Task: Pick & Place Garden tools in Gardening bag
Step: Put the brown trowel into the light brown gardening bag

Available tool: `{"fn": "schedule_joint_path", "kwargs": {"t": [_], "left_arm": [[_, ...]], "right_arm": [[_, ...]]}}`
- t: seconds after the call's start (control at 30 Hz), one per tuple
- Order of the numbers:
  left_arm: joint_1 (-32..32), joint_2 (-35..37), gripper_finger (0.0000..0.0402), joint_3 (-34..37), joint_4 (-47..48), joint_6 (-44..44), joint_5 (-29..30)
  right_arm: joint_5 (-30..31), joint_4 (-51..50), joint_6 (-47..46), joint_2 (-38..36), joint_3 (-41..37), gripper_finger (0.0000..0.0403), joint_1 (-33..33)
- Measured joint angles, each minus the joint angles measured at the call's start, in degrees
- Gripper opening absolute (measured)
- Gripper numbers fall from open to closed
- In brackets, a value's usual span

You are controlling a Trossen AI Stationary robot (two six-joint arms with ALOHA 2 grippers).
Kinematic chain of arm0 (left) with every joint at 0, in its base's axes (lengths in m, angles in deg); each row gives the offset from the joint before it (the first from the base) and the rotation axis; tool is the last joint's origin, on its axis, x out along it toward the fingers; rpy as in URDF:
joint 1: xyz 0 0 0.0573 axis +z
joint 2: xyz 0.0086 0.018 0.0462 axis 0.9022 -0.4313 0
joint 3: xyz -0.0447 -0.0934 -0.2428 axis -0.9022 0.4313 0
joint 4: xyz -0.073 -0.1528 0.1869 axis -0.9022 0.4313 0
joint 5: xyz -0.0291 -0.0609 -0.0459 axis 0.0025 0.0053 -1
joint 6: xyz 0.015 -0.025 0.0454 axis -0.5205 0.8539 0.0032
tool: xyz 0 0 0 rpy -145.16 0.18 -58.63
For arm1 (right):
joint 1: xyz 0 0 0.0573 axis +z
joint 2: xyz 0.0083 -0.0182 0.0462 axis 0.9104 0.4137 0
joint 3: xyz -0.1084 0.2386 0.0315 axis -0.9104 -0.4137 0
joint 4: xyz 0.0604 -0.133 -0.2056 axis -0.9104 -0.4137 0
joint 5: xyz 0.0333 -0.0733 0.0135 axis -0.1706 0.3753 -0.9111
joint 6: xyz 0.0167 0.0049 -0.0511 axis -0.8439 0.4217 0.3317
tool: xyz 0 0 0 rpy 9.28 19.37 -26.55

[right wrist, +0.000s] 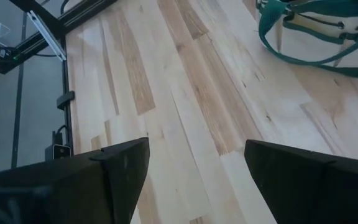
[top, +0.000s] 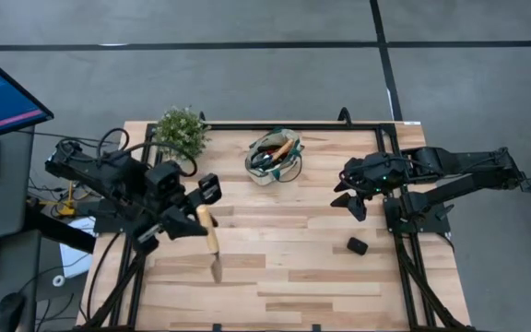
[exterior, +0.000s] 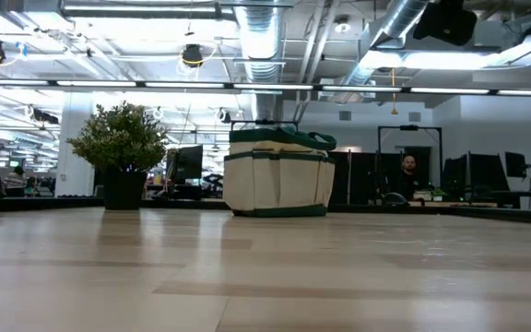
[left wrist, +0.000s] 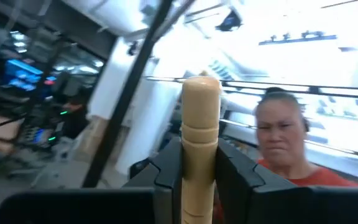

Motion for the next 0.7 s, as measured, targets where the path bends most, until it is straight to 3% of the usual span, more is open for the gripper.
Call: {"fn": "schedule_joint_path", "kwargs": {"t": [0.13,0.33,0.5,0.6,0.7], "left_arm": [[-0.02,-0.02,0.0063,0.00,-0.85,-0.01,-3.32],[-0.02,-0.02,0.0065,0.00,-1.88,-4.72,-1.33],[-0.02,-0.42,0.0066,0.00,-8.43,-19.38,17.56],[0.24,-2.58,0.0066,0.00,-21.28,-28.05,30.34],[2.46,-5.53,0.0066,-0.02,-36.60,-35.22,34.30]], "right_arm": [[0.02,0.00,-1.76,0.00,-0.01,0.0256,0.00],[0.12,0.54,-2.70,0.00,-0.02,0.0256,-0.04],[0.42,0.79,-2.91,0.00,-0.01,0.0256,-0.04],[0.41,0.79,-3.04,0.00,-0.02,0.0256,-0.07],[0.43,0.76,-3.07,0.00,-0.01,0.0256,-0.07]]}}
